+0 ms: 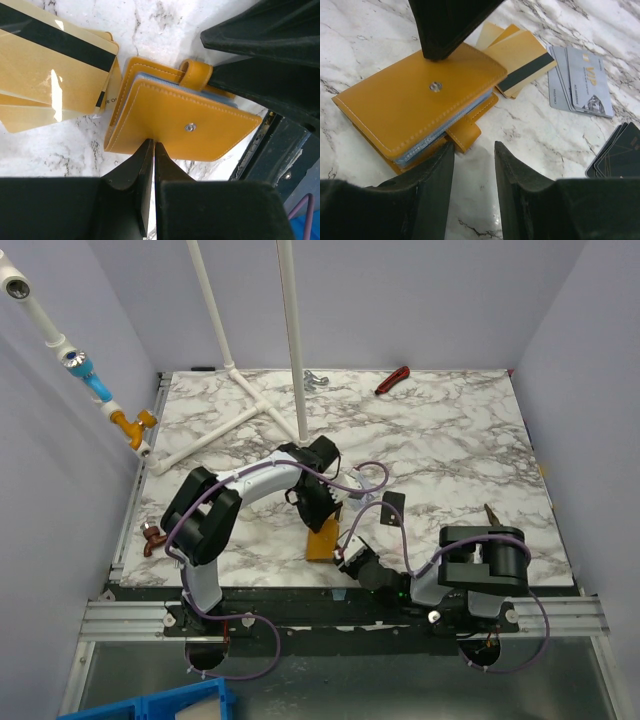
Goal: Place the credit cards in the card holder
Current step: Close the card holder at the center of the board.
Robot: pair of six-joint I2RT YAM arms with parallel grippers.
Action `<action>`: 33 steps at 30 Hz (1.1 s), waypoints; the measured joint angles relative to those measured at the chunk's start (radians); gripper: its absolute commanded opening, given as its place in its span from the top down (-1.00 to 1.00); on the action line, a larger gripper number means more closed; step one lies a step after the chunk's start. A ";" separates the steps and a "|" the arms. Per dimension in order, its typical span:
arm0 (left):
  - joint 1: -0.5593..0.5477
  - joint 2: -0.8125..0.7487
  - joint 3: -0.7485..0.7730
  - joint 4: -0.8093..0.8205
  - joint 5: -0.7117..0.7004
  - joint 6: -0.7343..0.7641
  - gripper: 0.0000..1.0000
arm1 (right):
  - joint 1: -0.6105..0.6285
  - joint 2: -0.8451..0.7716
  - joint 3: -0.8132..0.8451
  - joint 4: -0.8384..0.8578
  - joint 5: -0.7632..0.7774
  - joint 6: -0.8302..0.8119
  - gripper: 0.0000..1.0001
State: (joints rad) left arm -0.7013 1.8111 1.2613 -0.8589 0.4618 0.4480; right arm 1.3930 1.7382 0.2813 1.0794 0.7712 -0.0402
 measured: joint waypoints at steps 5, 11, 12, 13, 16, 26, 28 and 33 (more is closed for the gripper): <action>-0.001 0.068 0.029 -0.008 -0.013 -0.003 0.85 | 0.003 0.079 0.000 0.136 0.011 -0.088 0.17; -0.006 0.075 0.040 -0.022 -0.028 -0.002 0.85 | 0.013 0.127 -0.003 0.225 0.019 -0.148 0.34; -0.006 0.075 0.040 -0.022 -0.028 -0.002 0.85 | 0.013 0.134 -0.004 0.238 0.018 -0.153 0.43; -0.007 0.075 0.040 -0.022 -0.028 0.000 0.85 | 0.013 0.140 -0.004 0.251 0.018 -0.158 0.50; -0.007 0.075 0.040 -0.023 -0.028 0.008 0.85 | 0.013 0.161 -0.001 0.293 0.022 -0.164 0.78; -0.008 0.072 0.037 -0.033 -0.026 0.046 0.81 | 0.014 0.241 0.019 0.404 0.075 -0.168 0.99; -0.008 0.066 0.031 -0.033 -0.024 0.056 0.76 | 0.014 0.245 0.020 0.409 0.079 -0.159 0.99; 0.002 0.044 0.015 -0.072 -0.023 0.086 0.59 | 0.014 0.241 0.010 0.415 0.082 -0.114 0.99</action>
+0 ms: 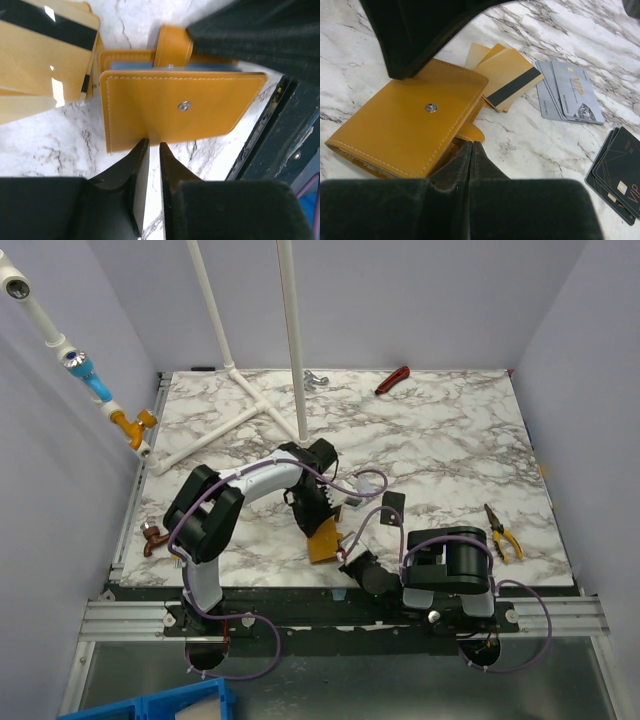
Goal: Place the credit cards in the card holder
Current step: Close the card holder at the center of the board.
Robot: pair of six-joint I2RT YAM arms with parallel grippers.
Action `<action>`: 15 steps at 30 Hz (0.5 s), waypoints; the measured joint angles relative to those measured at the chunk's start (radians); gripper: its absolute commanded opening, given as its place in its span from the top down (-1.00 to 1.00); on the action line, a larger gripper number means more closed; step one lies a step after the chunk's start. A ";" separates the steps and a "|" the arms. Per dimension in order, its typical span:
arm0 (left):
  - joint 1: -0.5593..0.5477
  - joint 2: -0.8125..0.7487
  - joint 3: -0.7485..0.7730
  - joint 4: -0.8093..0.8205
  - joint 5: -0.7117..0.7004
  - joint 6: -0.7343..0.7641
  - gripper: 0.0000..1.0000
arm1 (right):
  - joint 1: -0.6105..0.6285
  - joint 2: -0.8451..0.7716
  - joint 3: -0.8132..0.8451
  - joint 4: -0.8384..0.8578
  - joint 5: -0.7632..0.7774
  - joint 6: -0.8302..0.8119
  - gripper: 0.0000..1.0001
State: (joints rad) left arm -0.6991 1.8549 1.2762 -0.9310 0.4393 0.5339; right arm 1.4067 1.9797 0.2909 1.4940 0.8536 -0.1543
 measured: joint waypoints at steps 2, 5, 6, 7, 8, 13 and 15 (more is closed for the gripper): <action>0.011 -0.006 0.000 -0.021 0.000 0.011 0.45 | 0.000 -0.010 -0.015 0.001 0.008 0.026 0.99; 0.034 -0.014 0.000 -0.038 -0.001 0.022 0.41 | 0.000 -0.025 -0.031 0.002 0.016 0.061 0.99; 0.042 -0.017 0.000 -0.040 -0.001 0.024 0.41 | 0.000 -0.031 -0.035 0.002 0.017 0.074 0.99; 0.048 -0.019 0.000 -0.040 -0.001 0.024 0.41 | 0.000 -0.038 -0.041 0.002 0.018 0.090 0.99; 0.056 -0.020 0.000 -0.040 -0.001 0.024 0.41 | 0.000 -0.048 -0.048 0.002 0.019 0.108 0.99; 0.062 -0.020 0.000 -0.039 0.000 0.024 0.43 | 0.000 -0.111 -0.081 0.000 0.030 0.218 0.99; 0.062 -0.021 0.000 -0.039 0.001 0.024 0.45 | 0.000 -0.125 -0.082 0.000 0.035 0.267 0.99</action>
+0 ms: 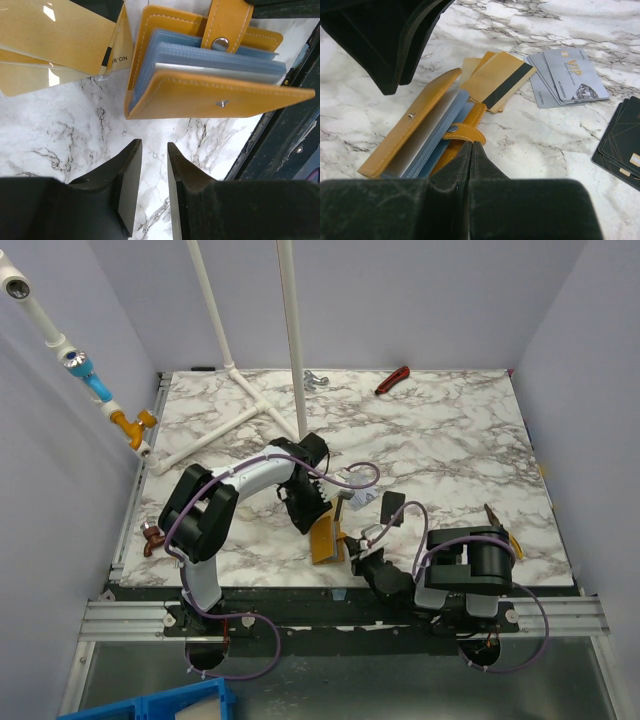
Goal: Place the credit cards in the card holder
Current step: Close the card holder at the center of the board.
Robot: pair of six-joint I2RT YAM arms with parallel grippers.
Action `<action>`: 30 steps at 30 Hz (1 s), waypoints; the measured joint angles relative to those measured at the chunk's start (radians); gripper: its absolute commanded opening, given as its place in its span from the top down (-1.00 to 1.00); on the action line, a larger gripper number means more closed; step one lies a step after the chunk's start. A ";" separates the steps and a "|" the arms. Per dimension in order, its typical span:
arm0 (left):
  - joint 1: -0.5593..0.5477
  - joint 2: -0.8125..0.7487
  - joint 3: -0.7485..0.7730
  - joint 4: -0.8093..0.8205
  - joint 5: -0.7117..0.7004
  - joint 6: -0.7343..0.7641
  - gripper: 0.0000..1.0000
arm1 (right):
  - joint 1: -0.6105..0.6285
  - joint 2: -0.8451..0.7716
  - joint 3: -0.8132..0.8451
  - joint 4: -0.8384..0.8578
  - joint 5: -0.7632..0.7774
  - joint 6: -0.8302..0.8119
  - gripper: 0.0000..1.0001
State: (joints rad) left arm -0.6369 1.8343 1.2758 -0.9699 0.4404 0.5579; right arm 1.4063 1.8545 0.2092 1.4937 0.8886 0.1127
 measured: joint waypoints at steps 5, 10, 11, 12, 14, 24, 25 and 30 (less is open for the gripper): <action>0.000 -0.003 0.000 0.001 0.007 0.000 0.46 | -0.013 -0.047 -0.021 -0.014 0.005 0.140 0.99; -0.003 -0.011 0.000 0.002 0.019 -0.002 0.47 | -0.063 -0.097 -0.043 -0.057 -0.009 0.303 0.99; -0.006 -0.011 0.000 0.003 0.021 -0.003 0.47 | -0.074 -0.101 -0.044 -0.066 -0.013 0.330 0.99; -0.013 -0.011 0.000 0.003 0.022 -0.005 0.47 | -0.081 -0.103 -0.046 -0.077 -0.020 0.354 0.99; -0.027 -0.011 0.000 0.004 0.024 -0.008 0.48 | -0.093 -0.106 -0.050 -0.095 -0.035 0.395 0.99; -0.079 -0.011 0.015 0.004 0.044 -0.043 0.50 | -0.100 -0.122 -0.076 -0.111 -0.074 0.471 0.72; -0.079 -0.011 0.020 0.005 0.044 -0.050 0.50 | -0.100 -0.133 -0.079 -0.117 -0.075 0.476 0.65; -0.097 0.025 0.052 0.038 0.032 -0.082 0.50 | -0.100 -0.229 -0.068 -0.230 -0.071 0.519 0.47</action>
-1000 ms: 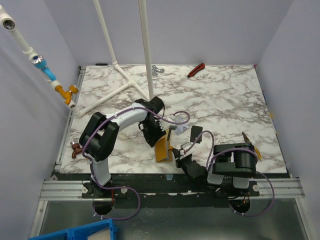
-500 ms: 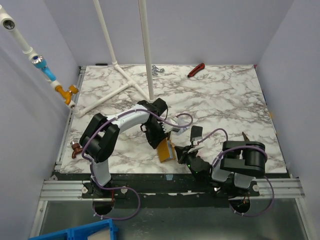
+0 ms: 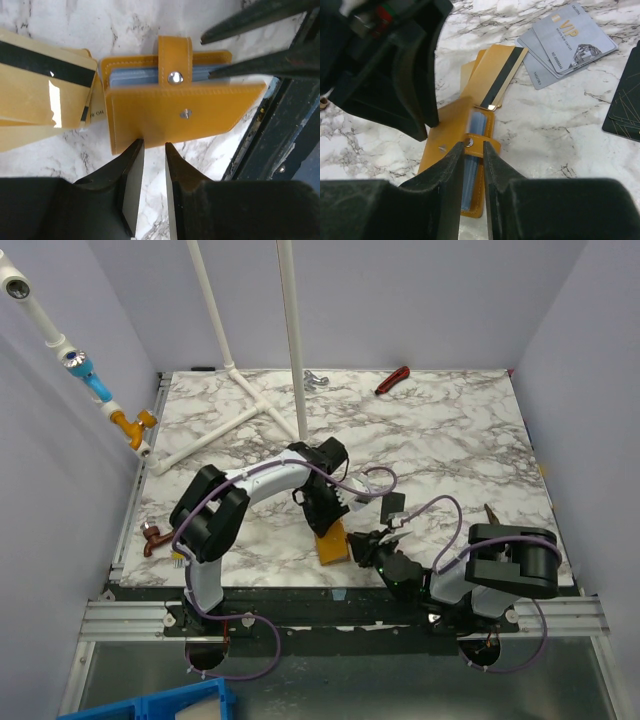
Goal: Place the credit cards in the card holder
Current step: Close the card holder at the center of the board.
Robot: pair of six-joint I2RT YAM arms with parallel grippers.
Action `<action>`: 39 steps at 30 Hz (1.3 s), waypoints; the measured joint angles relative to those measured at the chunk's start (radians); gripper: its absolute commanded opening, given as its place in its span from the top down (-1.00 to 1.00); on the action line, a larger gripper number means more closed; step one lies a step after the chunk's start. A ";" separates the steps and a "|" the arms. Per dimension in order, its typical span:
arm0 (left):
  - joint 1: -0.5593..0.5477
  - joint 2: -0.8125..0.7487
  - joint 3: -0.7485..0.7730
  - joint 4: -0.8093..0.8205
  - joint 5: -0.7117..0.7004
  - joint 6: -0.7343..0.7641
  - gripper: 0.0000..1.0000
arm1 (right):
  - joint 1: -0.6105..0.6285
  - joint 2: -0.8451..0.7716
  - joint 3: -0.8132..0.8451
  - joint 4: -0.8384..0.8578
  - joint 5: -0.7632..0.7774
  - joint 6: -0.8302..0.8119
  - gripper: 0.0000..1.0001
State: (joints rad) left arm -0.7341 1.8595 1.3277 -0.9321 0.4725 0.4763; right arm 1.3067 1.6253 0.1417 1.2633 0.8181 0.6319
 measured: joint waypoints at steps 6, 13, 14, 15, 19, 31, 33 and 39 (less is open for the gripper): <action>-0.022 0.060 0.027 0.011 -0.019 -0.019 0.52 | 0.000 -0.063 0.018 -0.124 0.002 0.023 0.26; -0.027 0.044 0.009 0.024 -0.036 -0.014 0.53 | -0.002 -0.122 0.061 -0.290 -0.010 -0.040 0.08; -0.027 0.034 0.000 0.027 -0.040 -0.012 0.53 | -0.002 -0.126 0.081 -0.323 -0.013 -0.050 0.08; -0.027 0.019 -0.014 0.026 -0.047 -0.009 0.53 | -0.003 -0.129 0.098 -0.349 -0.016 -0.061 0.08; -0.014 -0.039 -0.056 0.013 -0.058 0.006 0.53 | -0.004 -0.136 0.140 -0.452 -0.020 -0.105 0.08; 0.010 -0.064 -0.066 0.011 -0.069 0.017 0.55 | -0.005 -0.318 0.069 -0.580 -0.017 -0.135 0.10; 0.010 -0.061 -0.066 0.011 -0.072 0.018 0.55 | -0.005 -0.295 0.071 -0.583 -0.033 -0.151 0.12; 0.013 -0.050 -0.064 0.015 -0.079 0.017 0.54 | -0.005 -0.113 0.152 -0.597 -0.100 -0.224 0.14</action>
State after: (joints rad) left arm -0.7212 1.8091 1.2636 -0.9169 0.3931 0.4934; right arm 1.3022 1.5120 0.2939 0.6666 0.7181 0.4080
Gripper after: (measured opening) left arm 0.229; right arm 0.434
